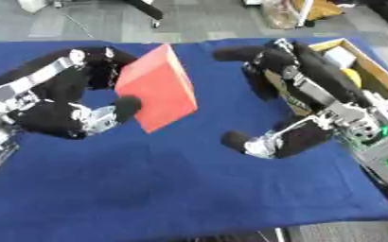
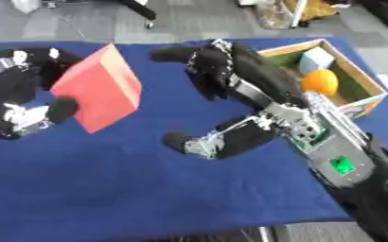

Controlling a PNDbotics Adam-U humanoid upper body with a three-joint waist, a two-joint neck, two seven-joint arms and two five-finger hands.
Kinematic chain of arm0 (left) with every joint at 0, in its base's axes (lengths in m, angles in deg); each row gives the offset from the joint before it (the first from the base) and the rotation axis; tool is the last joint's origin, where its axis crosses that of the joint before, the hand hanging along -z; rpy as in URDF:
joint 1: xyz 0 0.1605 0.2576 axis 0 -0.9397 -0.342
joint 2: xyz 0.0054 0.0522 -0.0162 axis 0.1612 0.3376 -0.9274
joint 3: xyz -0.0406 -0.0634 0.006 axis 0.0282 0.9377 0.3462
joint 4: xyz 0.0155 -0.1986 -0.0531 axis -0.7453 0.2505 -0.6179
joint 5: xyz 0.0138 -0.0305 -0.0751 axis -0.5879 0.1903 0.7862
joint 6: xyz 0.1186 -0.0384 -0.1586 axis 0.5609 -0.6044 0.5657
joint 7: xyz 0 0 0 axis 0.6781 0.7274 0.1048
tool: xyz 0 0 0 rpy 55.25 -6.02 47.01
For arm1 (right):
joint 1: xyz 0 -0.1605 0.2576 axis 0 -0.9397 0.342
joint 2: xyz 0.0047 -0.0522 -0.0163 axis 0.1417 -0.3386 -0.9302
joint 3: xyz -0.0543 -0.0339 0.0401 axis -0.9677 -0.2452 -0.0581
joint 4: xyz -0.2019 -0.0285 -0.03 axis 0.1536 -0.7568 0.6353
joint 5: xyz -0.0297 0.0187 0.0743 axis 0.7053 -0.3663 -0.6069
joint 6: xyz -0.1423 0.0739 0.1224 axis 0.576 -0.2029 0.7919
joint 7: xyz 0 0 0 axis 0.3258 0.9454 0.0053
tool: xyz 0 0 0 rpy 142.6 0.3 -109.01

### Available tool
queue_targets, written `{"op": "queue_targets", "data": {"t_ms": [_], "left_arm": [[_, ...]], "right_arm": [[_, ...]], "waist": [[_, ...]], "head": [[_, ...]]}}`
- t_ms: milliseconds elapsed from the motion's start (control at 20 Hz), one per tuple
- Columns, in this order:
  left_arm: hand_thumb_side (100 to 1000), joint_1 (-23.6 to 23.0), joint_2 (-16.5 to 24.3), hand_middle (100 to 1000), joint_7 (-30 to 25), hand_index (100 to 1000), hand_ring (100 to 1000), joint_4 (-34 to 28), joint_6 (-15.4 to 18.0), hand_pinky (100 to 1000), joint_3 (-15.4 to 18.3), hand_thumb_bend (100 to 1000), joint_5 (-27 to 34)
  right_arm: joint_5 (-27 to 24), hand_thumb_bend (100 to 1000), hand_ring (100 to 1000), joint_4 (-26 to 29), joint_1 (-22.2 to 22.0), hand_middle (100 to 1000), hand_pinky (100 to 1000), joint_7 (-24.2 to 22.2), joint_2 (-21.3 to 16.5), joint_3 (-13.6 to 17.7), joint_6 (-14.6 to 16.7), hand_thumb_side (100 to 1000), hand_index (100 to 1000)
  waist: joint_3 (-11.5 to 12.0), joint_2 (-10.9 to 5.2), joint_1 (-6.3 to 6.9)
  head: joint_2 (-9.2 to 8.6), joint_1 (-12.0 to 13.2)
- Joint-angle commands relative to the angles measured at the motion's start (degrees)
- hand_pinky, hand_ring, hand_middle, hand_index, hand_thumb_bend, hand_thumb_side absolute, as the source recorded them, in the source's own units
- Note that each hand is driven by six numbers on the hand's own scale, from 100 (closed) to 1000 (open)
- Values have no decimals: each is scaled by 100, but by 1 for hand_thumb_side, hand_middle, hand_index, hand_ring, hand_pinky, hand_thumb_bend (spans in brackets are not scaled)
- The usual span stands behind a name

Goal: Pick up the objects with one hand, pass them to the other hand, and then place them into the box on the other side of the table.

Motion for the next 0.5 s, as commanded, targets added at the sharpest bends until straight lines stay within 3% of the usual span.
{"op": "queue_targets", "data": {"t_ms": [50, 500], "left_arm": [[404, 148, 3, 506, -86, 645, 568, -94, -54, 694, -59, 252, 87], [449, 321, -45, 534, -668, 674, 596, -94, -349, 709, -289, 235, 221]], "right_arm": [[-78, 414, 128, 119, 109, 166, 122, -54, -23, 5, -41, 428, 902], [87, 419, 126, 119, 213, 163, 121, -120, -6, -70, 105, 421, 911]], "waist": [[6, -19, 55], [-15, -6, 81]], "head": [[30, 12], [30, 35]]}}
